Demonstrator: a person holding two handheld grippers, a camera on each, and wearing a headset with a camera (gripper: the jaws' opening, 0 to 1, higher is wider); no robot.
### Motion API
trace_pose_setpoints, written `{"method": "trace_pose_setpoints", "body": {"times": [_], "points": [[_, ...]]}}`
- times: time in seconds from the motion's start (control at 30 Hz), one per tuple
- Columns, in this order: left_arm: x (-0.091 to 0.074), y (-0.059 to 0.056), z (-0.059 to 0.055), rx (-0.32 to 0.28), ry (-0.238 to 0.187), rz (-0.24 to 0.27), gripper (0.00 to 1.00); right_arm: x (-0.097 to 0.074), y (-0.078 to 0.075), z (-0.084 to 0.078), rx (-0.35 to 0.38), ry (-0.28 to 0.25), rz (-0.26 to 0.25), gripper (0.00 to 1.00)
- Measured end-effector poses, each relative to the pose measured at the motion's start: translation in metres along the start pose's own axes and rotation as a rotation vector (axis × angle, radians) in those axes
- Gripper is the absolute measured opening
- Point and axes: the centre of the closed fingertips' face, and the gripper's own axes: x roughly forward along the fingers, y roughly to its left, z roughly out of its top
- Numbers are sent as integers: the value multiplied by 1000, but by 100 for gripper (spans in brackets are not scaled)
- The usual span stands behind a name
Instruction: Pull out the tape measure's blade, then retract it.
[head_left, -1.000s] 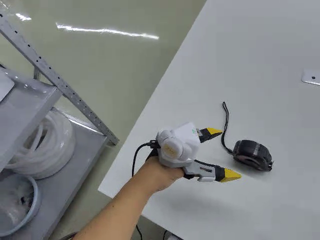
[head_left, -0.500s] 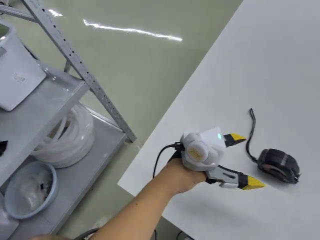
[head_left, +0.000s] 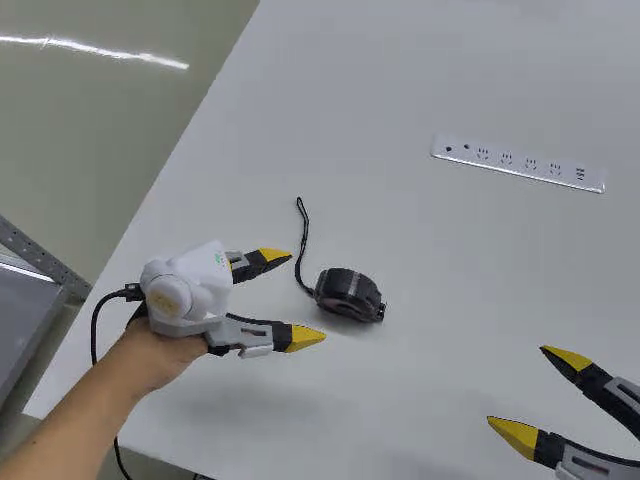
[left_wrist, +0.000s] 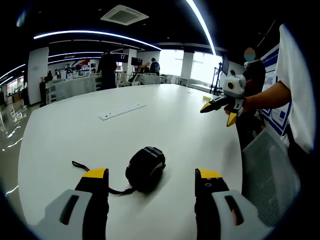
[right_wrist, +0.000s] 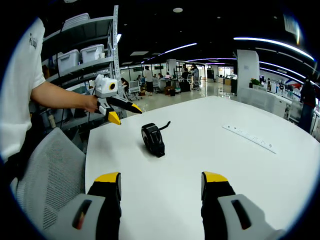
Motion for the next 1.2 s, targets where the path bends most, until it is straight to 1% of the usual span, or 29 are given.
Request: {"method": "trace_pose_setpoints", "body": {"times": [0.13, 0.23, 0.4, 0.63, 0.73, 0.83, 1.0, 1.07, 1.2], "points": [[3, 3, -3, 5, 8, -10, 67, 2, -1, -2, -2, 3, 6, 65], [6, 3, -2, 9, 12, -19, 67, 4, -2, -3, -2, 5, 9, 65], [11, 8, -1, 12, 16, -30, 67, 8, -6, -5, -3, 8, 15, 65], [20, 11, -7, 19, 34, -46, 65, 16, -7, -5, -9, 16, 31, 65], [25, 11, -9, 27, 36, -58, 63, 19, -8, -6, -8, 18, 38, 64], [29, 12, -11, 40, 49, -68, 63, 23, -8, -6, -9, 19, 43, 64], [37, 13, -11, 60, 60, -89, 61, 28, -8, -6, -11, 24, 54, 64], [40, 14, -12, 79, 70, -95, 60, 30, -9, -6, -12, 25, 58, 64], [44, 17, -15, 81, 78, -106, 59, 34, -10, -6, -12, 28, 67, 63]]}}
